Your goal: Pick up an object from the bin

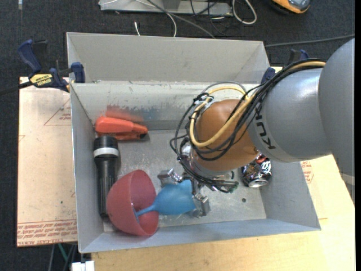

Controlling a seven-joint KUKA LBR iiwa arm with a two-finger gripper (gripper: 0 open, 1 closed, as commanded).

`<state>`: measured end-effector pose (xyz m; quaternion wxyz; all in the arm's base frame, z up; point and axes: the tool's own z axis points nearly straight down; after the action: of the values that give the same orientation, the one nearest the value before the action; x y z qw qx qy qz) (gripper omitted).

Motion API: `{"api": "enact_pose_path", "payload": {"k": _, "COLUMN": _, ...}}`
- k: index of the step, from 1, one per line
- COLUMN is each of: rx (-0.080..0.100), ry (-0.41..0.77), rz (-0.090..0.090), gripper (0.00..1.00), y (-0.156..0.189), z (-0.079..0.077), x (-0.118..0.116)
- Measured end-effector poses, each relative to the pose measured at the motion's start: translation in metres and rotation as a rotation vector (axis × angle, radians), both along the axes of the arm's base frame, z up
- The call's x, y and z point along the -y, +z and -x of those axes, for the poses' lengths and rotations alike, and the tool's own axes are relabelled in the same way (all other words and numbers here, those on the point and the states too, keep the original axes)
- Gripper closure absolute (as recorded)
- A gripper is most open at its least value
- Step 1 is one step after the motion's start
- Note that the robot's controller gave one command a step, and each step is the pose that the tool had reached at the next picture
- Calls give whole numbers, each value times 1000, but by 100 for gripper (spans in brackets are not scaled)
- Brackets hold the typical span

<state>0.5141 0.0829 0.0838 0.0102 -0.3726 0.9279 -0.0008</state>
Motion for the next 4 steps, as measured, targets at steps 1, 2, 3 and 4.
{"api": "enact_pose_path", "payload": {"k": 1, "rx": 4, "ry": -177, "rz": -5, "gripper": 0, "y": -12, "z": 11, "x": 17}}
{"api": "enact_pose_path", "payload": {"k": 2, "rx": 13, "ry": -99, "rz": -9, "gripper": 100, "y": -10, "z": -1, "x": 39}}
{"api": "enact_pose_path", "payload": {"k": 3, "rx": 13, "ry": -99, "rz": -9, "gripper": 100, "y": -10, "z": -1, "x": 39}}
{"api": "enact_pose_path", "payload": {"k": 4, "rx": 19, "ry": -82, "rz": -11, "gripper": 100, "y": 86, "z": -9, "x": 32}}
